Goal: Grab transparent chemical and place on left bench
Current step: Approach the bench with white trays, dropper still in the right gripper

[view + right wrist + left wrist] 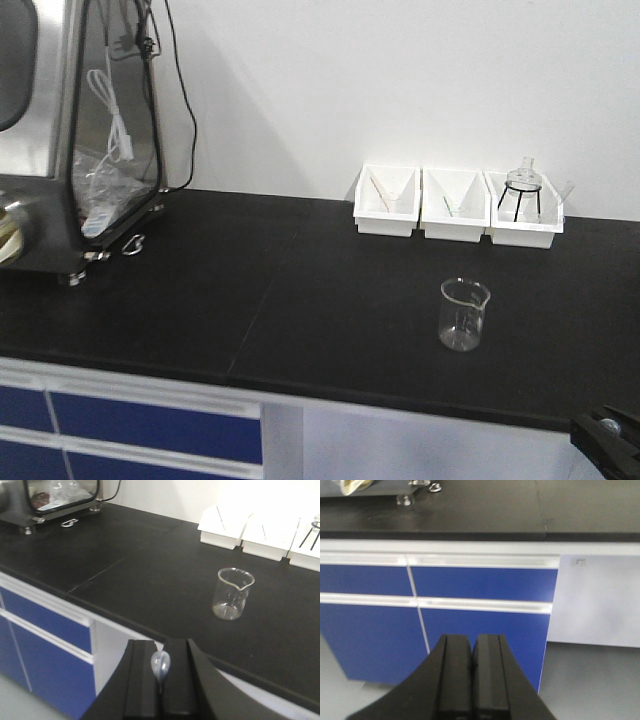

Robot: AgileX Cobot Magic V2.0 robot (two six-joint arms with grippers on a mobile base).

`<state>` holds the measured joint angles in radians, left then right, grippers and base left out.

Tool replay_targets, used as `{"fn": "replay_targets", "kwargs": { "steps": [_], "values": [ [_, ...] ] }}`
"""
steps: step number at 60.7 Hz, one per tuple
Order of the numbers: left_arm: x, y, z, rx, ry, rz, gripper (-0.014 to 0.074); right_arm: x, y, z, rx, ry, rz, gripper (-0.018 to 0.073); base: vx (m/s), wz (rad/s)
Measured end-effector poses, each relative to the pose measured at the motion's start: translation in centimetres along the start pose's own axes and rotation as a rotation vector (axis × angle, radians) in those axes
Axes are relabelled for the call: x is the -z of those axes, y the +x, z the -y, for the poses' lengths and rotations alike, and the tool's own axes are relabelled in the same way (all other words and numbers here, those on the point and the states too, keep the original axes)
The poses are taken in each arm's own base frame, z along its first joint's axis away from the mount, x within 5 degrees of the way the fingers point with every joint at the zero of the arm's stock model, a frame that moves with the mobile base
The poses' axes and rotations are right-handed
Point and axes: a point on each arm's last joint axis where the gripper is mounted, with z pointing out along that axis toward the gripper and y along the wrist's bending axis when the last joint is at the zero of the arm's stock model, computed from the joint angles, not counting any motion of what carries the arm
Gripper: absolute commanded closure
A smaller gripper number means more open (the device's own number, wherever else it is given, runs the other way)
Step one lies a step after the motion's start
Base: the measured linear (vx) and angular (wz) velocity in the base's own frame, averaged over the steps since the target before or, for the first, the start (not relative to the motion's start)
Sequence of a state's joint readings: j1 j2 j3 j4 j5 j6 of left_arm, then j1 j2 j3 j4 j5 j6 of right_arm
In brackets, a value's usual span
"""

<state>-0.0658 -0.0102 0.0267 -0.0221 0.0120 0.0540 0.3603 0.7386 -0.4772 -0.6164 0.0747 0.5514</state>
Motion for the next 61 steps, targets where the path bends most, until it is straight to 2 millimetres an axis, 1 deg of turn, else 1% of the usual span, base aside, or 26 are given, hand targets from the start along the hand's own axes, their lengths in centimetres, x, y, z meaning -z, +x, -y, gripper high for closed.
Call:
{"fn": "replay_targets", "kwargs": {
  "steps": [36,61],
  "values": [
    [0.00,0.00,0.00,0.000,0.000,0.000,0.0600,0.00,0.00,0.00,0.000,0.000,0.000,0.0562,0.38,-0.24],
    [0.00,0.00,0.00,0.000,0.000,0.000,0.0600,0.00,0.00,0.00,0.000,0.000,0.000,0.0562,0.29,-0.27]
  ]
}}
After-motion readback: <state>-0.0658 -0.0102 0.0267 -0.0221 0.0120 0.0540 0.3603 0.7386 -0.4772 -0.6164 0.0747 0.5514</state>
